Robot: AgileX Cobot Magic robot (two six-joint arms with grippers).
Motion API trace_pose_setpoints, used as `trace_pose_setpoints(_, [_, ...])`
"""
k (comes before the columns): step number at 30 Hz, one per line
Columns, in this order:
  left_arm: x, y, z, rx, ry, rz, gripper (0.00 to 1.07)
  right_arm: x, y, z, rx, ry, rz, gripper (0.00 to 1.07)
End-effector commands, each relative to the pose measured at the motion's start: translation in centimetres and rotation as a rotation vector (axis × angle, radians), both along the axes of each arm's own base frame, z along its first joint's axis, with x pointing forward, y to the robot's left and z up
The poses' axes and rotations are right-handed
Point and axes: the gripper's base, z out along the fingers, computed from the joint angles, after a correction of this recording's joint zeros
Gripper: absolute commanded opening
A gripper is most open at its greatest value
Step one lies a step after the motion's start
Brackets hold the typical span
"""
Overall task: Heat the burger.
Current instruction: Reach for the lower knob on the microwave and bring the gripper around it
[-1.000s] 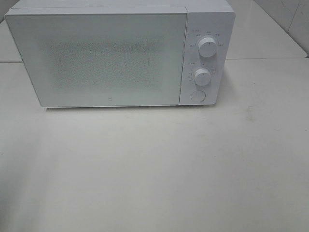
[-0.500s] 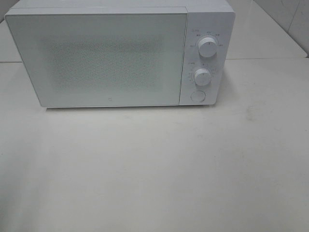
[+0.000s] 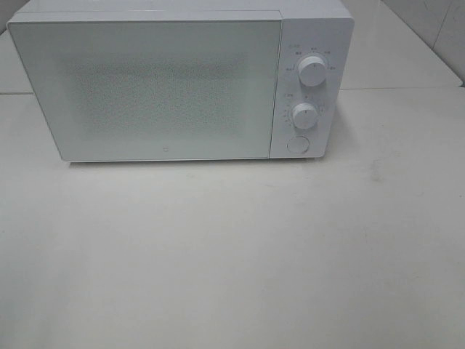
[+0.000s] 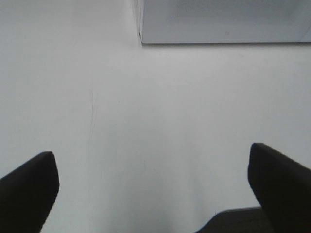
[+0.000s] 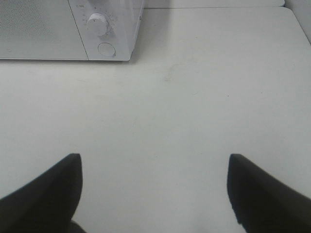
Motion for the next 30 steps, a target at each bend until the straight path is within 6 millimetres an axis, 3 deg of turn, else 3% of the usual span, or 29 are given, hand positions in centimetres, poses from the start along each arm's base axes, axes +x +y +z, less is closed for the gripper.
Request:
trace_pose_setpoints(1, [-0.7,0.0,0.0,-0.013,-0.050,0.002,1.00,-0.4,0.0,0.0,0.003,-0.036,-0.010,0.76])
trace_pose_setpoints(9, [-2.5,0.1,0.0,-0.012,-0.168,0.099,1.00,-0.4,0.0,0.0,0.003,-0.036,-0.010,0.76])
trace_pose_setpoints(30, [-2.5,0.0,0.0,-0.014,-0.171,0.105,1.00,-0.3,0.0,0.0,0.004,-0.035,-0.011,0.76])
